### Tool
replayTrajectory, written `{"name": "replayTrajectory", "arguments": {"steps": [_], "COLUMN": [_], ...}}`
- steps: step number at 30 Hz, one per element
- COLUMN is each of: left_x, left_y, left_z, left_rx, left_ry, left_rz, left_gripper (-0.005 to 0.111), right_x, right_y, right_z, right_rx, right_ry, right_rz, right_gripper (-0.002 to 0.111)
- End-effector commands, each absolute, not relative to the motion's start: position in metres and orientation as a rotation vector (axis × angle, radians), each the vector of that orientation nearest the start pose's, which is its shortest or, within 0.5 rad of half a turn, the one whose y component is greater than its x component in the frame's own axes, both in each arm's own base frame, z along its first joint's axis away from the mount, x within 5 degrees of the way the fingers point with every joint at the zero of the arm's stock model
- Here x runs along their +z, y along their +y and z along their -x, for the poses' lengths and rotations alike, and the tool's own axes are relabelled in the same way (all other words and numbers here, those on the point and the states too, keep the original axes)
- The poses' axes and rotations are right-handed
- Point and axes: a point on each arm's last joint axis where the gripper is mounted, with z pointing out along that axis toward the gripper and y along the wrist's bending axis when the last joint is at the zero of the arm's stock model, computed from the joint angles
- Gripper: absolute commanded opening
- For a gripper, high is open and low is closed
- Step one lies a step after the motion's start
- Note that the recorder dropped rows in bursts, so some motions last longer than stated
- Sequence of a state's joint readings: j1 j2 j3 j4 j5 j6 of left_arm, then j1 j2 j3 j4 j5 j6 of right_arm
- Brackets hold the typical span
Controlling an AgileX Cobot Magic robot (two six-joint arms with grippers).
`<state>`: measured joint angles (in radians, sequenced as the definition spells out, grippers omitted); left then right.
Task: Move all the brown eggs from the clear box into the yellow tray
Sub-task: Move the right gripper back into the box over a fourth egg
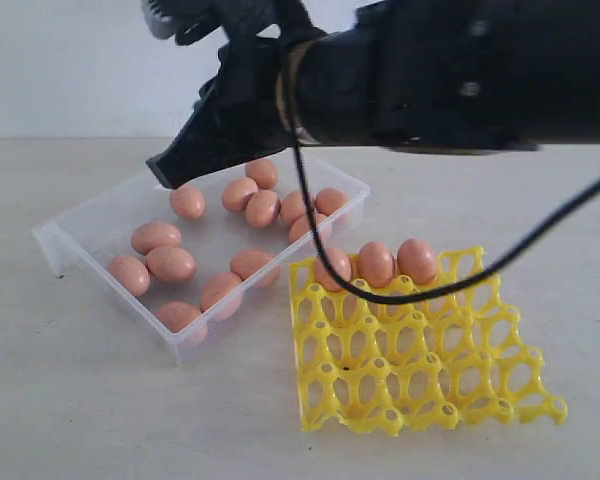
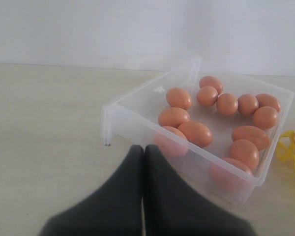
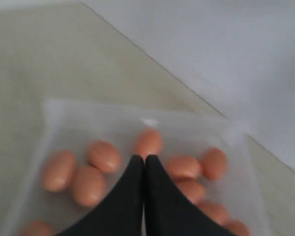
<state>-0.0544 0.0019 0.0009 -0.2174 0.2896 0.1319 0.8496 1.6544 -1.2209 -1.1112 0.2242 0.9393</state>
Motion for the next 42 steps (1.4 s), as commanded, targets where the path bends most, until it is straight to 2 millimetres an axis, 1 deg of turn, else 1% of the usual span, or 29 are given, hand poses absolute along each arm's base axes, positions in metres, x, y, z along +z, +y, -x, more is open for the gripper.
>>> {"name": "replayTrajectory", "arguments": {"steps": [1,2,4,5,6,7,10,11,13,15,18,20,21,26,28,33,35,39,42], "left_x": [0.188,0.188,0.188,0.188,0.188,0.188,0.188,0.188,0.188,0.188,0.188,0.188,0.188,0.188,0.188,0.188,0.188,0.188,0.188], "left_y": [-0.008,-0.008,-0.008,-0.008,-0.008,-0.008,-0.008,-0.008,-0.008,-0.008,-0.008,-0.008,-0.008,-0.008,-0.008,-0.008,-0.008,-0.008,-0.008], "left_z": [-0.054,-0.054,-0.054,-0.054,-0.054,-0.054,-0.054,-0.054,-0.054,-0.054,-0.054,-0.054,-0.054,-0.054,-0.054,-0.054,-0.054,-0.054,-0.054], "left_rx": [-0.15,-0.15,-0.15,-0.15,-0.15,-0.15,-0.15,-0.15,-0.15,-0.15,-0.15,-0.15,-0.15,-0.15,-0.15,-0.15,-0.15,-0.15,-0.15], "left_ry": [1.763,1.763,1.763,1.763,1.763,1.763,1.763,1.763,1.763,1.763,1.763,1.763,1.763,1.763,1.763,1.763,1.763,1.763,1.763], "left_rz": [-0.019,-0.019,-0.019,-0.019,-0.019,-0.019,-0.019,-0.019,-0.019,-0.019,-0.019,-0.019,-0.019,-0.019,-0.019,-0.019,-0.019,-0.019,-0.019], "left_gripper": [-0.004,-0.004,-0.004,-0.004,-0.004,-0.004,-0.004,-0.004,-0.004,-0.004,-0.004,-0.004,-0.004,-0.004,-0.004,-0.004,-0.004,-0.004,-0.004], "right_x": [0.28,0.283,0.288,0.289,0.294,0.299,0.307,0.309,0.301,0.283,0.256,0.239,0.235,0.209,0.203,0.189,0.184,0.172,0.169], "right_y": [0.285,0.294,0.312,0.32,0.328,0.335,0.351,0.355,0.363,0.373,0.38,0.382,0.383,0.383,0.385,0.392,0.394,0.397,0.399], "right_z": [-0.292,-0.293,-0.294,-0.296,-0.298,-0.301,-0.316,-0.319,-0.326,-0.337,-0.347,-0.351,-0.352,-0.36,-0.365,-0.372,-0.373,-0.376,-0.378], "right_rx": [-0.229,-0.162,0.019,0.103,0.194,0.275,0.362,0.369,0.356,0.337,0.315,0.288,0.276,0.163,0.143,0.165,0.162,0.136,0.136], "right_ry": [2.133,2.194,2.268,2.287,2.297,2.309,2.312,2.309,2.338,2.333,2.369,2.386,2.384,2.385,2.353,2.315,2.296,2.225,2.189], "right_rz": [0.955,1.019,1.223,1.285,1.327,1.333,1.309,1.312,1.339,1.356,1.364,1.395,1.41,1.46,1.44,1.394,1.412,1.506,1.515], "right_gripper": [0.0,0.0,0.0,0.0,0.0,0.0,0.0,0.0,0.0,0.0,0.002,0.011,0.018,0.059,0.066,0.066,0.066,0.066,0.066]}}
